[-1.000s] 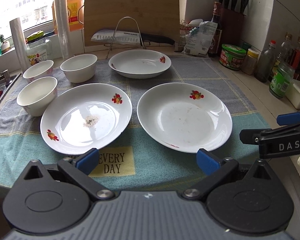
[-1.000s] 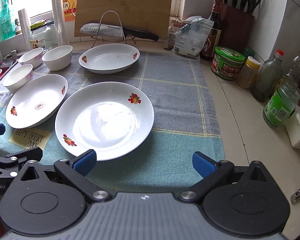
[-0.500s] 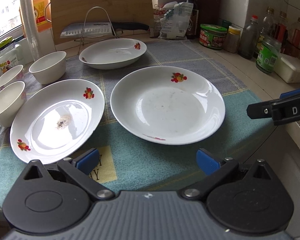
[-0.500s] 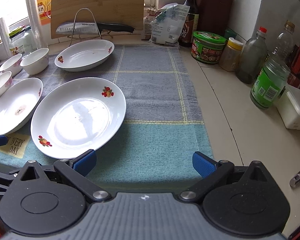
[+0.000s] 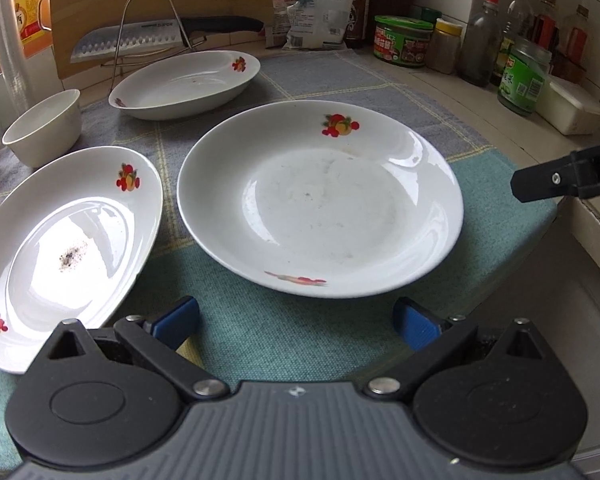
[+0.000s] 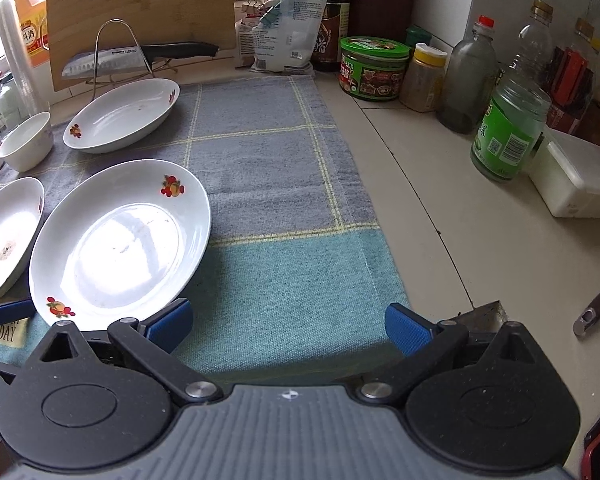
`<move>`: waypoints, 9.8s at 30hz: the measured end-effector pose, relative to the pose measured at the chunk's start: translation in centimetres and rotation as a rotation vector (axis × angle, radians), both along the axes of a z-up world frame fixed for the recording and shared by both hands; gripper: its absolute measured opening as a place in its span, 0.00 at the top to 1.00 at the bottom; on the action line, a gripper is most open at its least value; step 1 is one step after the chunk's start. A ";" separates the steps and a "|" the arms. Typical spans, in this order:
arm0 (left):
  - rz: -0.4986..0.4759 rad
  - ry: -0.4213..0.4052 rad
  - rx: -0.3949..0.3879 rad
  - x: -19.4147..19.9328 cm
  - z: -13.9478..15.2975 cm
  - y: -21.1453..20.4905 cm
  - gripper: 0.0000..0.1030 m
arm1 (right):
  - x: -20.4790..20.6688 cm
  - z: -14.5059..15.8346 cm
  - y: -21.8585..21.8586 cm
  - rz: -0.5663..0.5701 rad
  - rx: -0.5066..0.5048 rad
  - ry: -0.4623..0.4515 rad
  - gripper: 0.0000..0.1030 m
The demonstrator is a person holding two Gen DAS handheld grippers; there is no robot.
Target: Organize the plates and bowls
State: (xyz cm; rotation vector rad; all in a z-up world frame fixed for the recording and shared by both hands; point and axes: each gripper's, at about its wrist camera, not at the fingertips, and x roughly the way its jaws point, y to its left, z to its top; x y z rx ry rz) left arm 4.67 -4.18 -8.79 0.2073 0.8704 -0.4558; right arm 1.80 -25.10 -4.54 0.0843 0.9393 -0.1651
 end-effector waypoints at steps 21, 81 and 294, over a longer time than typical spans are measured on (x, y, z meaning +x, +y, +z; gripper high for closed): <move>-0.144 -0.037 -0.006 1.8 -0.3 -0.3 0.00 | 1.7 0.5 1.5 -0.050 -0.026 0.002 0.00; -0.153 -0.108 -0.043 1.0 -0.7 -0.4 0.00 | 12.6 -4.2 1.3 0.630 0.087 0.126 0.00; 0.203 -0.055 -0.003 0.1 -0.1 15.5 0.01 | 14.6 -4.1 19.1 0.863 0.137 0.047 0.00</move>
